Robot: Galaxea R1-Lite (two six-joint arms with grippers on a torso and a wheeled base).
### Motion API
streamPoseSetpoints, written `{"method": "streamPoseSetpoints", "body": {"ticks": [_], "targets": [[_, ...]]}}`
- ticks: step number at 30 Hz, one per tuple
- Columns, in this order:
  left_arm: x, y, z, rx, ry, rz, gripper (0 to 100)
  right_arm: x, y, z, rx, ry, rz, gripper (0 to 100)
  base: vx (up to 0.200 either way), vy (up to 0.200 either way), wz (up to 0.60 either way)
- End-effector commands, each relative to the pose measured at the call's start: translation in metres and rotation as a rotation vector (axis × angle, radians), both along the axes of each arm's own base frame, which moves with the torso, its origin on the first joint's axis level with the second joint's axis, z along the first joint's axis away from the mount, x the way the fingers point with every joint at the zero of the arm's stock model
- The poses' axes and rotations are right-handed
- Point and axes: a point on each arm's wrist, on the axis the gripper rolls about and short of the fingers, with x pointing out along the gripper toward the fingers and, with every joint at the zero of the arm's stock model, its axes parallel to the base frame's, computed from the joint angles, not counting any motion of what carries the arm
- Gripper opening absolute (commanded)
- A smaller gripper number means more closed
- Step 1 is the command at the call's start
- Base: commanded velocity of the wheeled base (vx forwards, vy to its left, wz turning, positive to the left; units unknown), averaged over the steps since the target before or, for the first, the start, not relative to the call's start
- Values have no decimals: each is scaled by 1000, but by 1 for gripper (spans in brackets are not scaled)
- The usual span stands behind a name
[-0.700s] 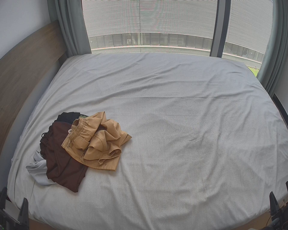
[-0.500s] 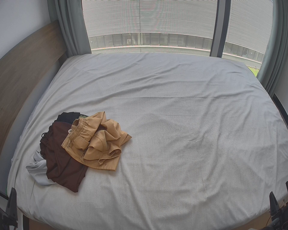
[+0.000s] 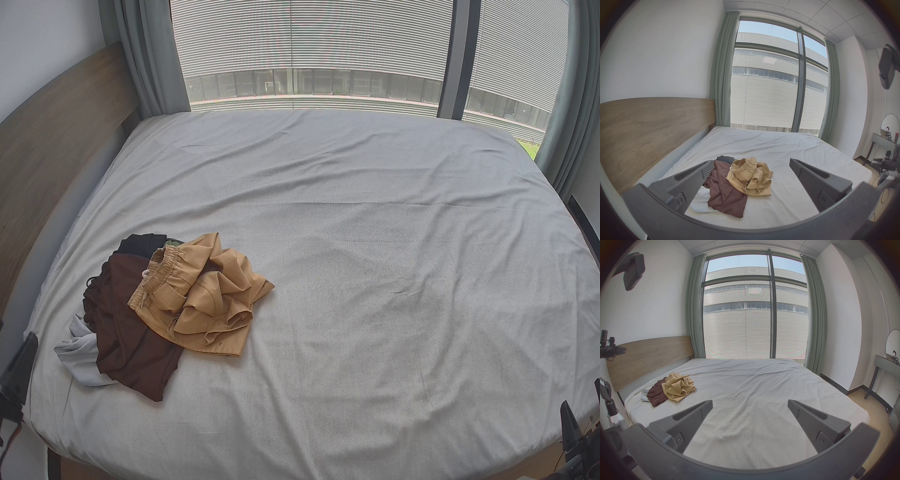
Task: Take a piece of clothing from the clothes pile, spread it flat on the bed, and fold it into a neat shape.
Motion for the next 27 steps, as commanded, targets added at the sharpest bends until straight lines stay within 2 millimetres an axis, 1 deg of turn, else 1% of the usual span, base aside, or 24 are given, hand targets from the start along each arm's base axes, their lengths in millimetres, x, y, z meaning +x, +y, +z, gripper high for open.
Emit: {"method": "streamPoseSetpoints", "body": {"ticks": [1, 3, 4, 6, 11, 12, 14, 17, 20, 24, 25, 27], "targets": [[49, -6, 32, 1, 66, -39, 100, 0, 0, -4, 0, -2, 3, 100, 0, 0, 0], [65, -8, 37, -23, 82, -40, 100, 0, 0, -4, 0, -2, 3, 100, 0, 0, 0], [67, -8, 38, -27, 83, -40, 100, 0, 0, -4, 0, -2, 3, 100, 0, 0, 0], [83, -10, 43, -46, 93, -48, 100, 0, 0, -4, 0, -2, 3, 100, 0, 0, 0], [109, -14, 54, -49, 96, -65, 100, 0, 0, -4, 0, -2, 3, 100, 0, 0, 0], [110, -14, 54, -49, 98, -65, 100, 0, 0, -4, 0, -2, 3, 100, 0, 0, 0], [126, -16, 58, -47, 115, -66, 100, 0, 0, -4, 0, -2, 3, 100, 0, 0, 0], [139, -17, 54, -44, 153, -76, 100, 0, 0, -4, 0, -2, 3, 100, 0, 0, 0], [150, -19, 49, -48, 192, -125, 100, 0, 0, -4, 0, -2, 3, 100, 0, 0, 0], [163, -21, 39, -91, 255, -154, 100, 0, 0, -4, 0, -2, 3, 100, 0, 0, 0], [163, -21, 39, -91, 255, -154, 100, 0, 0, -4, 0, -2, 3, 100, 0, 0, 0], [175, -22, 34, -131, 278, -162, 100, 0, 0, -4, 0, -2, 3, 100, 0, 0, 0]]}}
